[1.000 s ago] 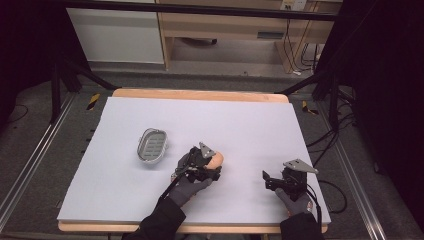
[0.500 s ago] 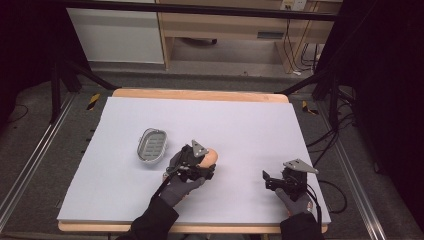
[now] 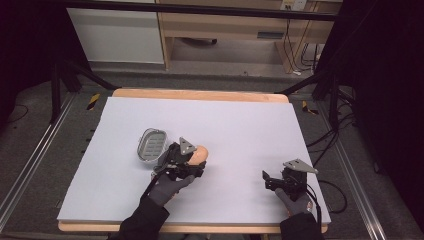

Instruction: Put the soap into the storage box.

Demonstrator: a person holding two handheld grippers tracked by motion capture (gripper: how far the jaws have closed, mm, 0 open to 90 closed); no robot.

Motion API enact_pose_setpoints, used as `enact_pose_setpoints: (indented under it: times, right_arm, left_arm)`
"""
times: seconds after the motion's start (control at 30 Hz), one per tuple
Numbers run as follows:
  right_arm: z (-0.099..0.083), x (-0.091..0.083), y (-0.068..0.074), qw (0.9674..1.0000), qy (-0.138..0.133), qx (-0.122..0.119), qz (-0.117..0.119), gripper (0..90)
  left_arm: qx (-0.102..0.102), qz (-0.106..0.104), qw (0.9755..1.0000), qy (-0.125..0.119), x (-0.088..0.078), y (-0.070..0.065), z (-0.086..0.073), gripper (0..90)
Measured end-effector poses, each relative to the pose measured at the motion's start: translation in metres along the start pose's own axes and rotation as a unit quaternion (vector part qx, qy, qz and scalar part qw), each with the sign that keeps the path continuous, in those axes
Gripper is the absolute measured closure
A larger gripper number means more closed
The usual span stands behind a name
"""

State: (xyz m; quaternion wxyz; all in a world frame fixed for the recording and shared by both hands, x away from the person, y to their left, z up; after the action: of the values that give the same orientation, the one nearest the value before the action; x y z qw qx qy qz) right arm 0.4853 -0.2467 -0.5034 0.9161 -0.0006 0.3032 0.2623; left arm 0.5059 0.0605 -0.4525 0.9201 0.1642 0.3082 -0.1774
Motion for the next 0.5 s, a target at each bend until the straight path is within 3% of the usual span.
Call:
enact_pose_setpoints:
  times: [0.5]
  right_arm:
    - [0.0,0.0,0.001,1.0,0.001,0.003,0.0,7.8]
  left_arm:
    - [-0.016,0.017,0.9997,-0.002,-0.009,0.03,-0.01,32.0]
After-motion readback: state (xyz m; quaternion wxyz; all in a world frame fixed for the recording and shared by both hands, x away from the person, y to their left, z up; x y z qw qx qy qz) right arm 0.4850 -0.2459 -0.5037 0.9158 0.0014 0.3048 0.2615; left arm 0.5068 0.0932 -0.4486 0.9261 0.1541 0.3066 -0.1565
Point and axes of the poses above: each handheld gripper's, and its own axes: x roughly forward along the jaws, z roughly out of its top, y roughly to its left, the point moved 6 cm from there along x, roughly forward along the jaws, and after that the axes turned 15 degrees about z, right-handed, at the moved point
